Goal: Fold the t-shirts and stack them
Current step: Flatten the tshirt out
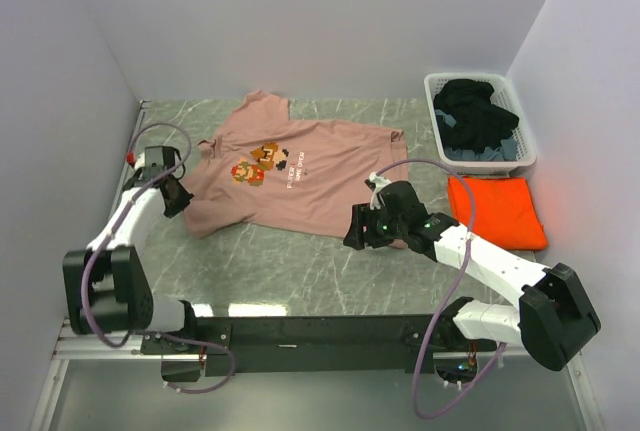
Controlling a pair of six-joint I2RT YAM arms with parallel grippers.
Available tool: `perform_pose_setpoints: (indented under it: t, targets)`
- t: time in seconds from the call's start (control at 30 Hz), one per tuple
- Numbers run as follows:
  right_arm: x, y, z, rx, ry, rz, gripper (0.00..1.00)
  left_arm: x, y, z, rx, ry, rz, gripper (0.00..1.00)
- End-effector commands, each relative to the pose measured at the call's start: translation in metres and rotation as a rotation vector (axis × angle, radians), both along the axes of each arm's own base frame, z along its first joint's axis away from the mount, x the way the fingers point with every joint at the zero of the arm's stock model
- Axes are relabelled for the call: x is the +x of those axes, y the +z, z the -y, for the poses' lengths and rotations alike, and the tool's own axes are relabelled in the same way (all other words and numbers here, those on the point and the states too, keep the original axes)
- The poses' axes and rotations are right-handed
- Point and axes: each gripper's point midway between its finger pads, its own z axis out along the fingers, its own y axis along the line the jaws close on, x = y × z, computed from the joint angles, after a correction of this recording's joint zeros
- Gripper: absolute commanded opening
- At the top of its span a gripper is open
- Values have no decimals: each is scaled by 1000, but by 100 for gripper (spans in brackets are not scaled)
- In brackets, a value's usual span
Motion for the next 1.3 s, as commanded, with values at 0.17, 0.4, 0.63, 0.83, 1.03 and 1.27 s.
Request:
perform_pose_setpoints:
  t: [0.17, 0.4, 0.63, 0.83, 1.03, 1.27]
  targets:
    - [9, 11, 13, -42, -55, 78, 65, -56, 32, 18, -126, 139, 161, 1]
    - [1, 10, 11, -16, -46, 55, 65, -90, 42, 38, -304, 292, 292, 1]
    - [-8, 10, 14, -1, -37, 45, 65, -109, 52, 72, -508, 267, 365, 1]
    - [-13, 10, 16, 1, -36, 47, 65, -124, 89, 85, -519, 141, 430, 8]
    - [-13, 8, 17, 5, -40, 42, 65, -159, 117, 99, -514, 8, 464, 30]
    - [-13, 8, 15, 4, -32, 38, 65, -161, 122, 106, -515, -72, 460, 63]
